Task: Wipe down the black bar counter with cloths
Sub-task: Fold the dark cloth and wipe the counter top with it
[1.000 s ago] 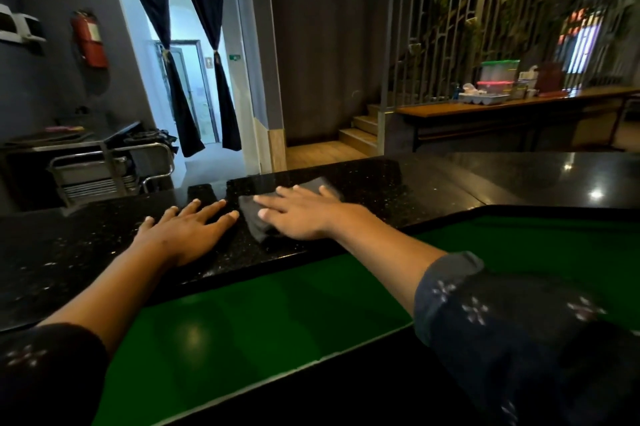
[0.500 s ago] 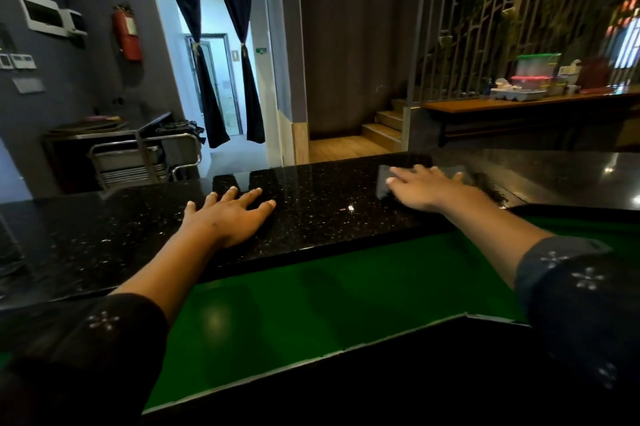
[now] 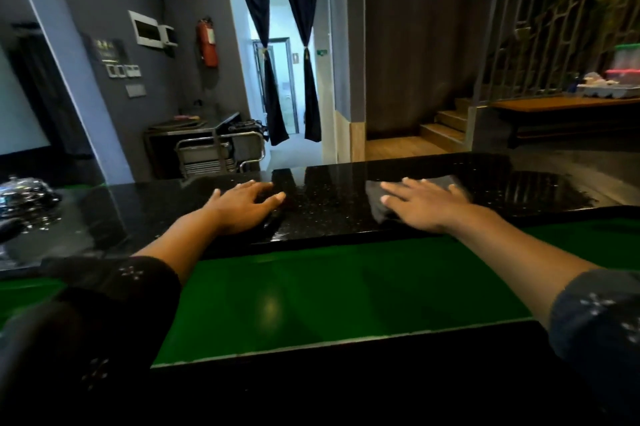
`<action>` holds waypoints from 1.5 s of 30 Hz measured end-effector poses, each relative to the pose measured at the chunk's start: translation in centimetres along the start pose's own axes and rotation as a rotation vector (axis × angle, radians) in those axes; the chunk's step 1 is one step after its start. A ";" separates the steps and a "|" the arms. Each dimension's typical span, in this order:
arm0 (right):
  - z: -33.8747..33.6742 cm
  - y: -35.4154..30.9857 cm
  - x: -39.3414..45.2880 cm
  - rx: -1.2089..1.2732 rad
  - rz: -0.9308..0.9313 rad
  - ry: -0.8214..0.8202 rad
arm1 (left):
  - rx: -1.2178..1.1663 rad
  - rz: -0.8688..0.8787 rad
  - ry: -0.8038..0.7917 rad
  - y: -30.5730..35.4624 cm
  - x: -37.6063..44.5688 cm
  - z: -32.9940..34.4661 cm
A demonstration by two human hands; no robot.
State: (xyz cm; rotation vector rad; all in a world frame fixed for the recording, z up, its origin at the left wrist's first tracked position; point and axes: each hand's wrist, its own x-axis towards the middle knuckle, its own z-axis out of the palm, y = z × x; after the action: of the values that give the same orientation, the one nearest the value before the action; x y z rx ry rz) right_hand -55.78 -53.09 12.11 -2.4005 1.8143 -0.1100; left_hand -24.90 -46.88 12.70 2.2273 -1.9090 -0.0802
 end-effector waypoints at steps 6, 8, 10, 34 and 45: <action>0.8 -8.1 1.9 0.013 0.074 0.017 | 0.064 -0.141 -0.027 -8.2 -3.4 -1.6; 1.8 -11.3 0.4 0.004 -0.128 0.008 | 0.037 -0.170 -0.032 -9.0 -3.7 -1.5; 2.2 -11.9 -0.9 -0.026 -0.300 -0.003 | 0.027 -0.179 -0.024 -9.2 -3.6 -1.4; 3.4 -21.4 4.7 -0.055 -0.534 -0.085 | 0.058 -0.134 -0.042 -9.9 -3.2 -0.8; 1.6 -14.8 9.8 -0.011 -0.090 -0.043 | 0.007 -0.176 -0.017 -9.4 -2.9 -0.6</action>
State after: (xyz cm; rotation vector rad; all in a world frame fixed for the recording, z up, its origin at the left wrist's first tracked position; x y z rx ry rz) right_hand -38.74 -58.44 12.52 -2.4718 1.6933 -0.0568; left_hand -16.16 -42.64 11.21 2.4026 -1.7190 -0.1192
